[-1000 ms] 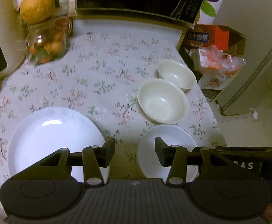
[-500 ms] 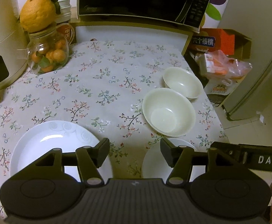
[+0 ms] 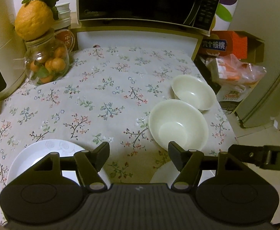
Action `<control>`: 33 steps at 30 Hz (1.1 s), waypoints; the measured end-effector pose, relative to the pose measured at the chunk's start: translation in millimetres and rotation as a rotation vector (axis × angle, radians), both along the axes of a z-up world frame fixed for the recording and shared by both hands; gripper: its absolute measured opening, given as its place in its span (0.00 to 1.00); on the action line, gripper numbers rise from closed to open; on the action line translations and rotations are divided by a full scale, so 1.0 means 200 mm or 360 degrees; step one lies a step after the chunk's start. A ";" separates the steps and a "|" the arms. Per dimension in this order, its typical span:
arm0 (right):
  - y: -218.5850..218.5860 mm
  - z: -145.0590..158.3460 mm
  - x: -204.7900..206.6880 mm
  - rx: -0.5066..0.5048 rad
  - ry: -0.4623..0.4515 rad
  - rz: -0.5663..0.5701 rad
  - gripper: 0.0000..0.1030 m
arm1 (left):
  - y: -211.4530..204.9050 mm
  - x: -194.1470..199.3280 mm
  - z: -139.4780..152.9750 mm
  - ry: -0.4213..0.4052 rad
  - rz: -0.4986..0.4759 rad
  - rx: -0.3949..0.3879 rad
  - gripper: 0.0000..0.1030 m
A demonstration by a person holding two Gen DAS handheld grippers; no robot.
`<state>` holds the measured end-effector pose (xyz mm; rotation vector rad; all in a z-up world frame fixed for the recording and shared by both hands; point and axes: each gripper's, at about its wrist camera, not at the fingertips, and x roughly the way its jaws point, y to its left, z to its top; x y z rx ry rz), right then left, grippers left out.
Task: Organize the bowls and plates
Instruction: 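Reach both grippers to the rim of the second white bowl and close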
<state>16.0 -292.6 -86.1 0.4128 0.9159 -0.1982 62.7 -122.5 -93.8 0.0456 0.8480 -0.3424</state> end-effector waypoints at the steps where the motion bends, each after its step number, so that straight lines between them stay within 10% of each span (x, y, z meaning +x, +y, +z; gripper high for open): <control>1: -0.01 0.00 0.01 0.0002 -0.0001 -0.0008 0.87 | 0.00 0.01 0.00 -0.0001 0.0001 0.0004 0.62; 18: -0.02 -0.03 0.17 -0.0059 0.0048 -0.0001 0.87 | -0.05 0.17 -0.04 0.0076 -0.0013 -0.0033 0.68; 33: -0.06 -0.11 0.25 0.0057 0.0090 -0.0084 0.75 | -0.09 0.30 -0.14 0.0169 0.0003 -0.0053 0.52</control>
